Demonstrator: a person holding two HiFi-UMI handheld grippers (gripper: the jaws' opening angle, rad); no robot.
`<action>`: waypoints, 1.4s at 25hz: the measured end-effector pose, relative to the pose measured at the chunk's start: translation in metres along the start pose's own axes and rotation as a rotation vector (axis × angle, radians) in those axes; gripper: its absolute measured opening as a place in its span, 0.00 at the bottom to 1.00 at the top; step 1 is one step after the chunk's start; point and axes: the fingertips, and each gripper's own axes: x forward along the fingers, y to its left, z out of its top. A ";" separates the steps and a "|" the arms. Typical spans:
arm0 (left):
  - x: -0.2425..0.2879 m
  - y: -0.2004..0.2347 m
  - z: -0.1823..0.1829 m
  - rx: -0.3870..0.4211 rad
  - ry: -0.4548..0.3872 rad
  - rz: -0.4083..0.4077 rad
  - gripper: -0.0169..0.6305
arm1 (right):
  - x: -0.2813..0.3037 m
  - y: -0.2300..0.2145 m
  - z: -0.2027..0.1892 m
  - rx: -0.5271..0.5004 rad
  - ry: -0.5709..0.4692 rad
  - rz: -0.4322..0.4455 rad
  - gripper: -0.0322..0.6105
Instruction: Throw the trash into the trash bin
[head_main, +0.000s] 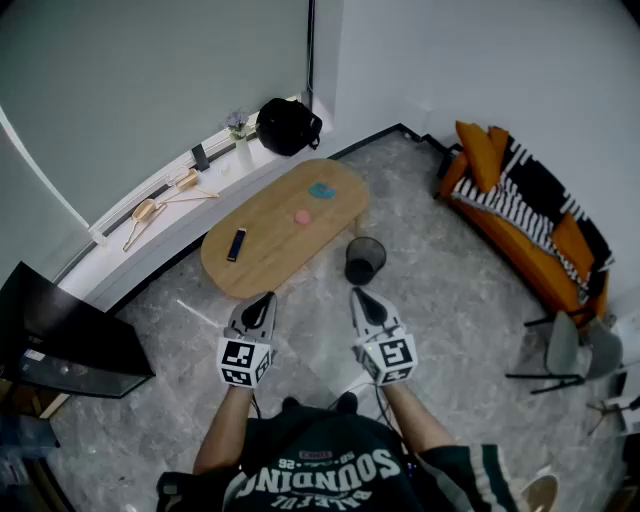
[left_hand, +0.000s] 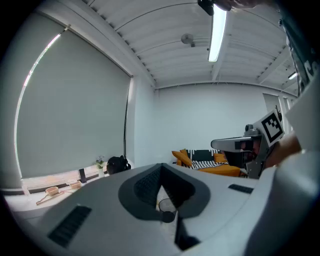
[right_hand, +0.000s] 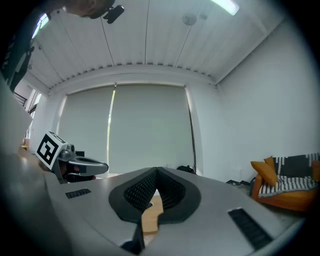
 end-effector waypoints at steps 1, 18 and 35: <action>-0.002 0.001 -0.002 -0.002 0.000 0.002 0.03 | -0.001 0.000 0.000 -0.002 -0.009 0.000 0.05; 0.015 -0.017 -0.004 -0.028 0.013 0.026 0.03 | -0.011 -0.023 -0.009 0.034 0.029 0.049 0.05; 0.069 -0.053 -0.004 -0.036 0.045 0.107 0.03 | -0.015 -0.105 -0.032 0.038 0.074 0.104 0.05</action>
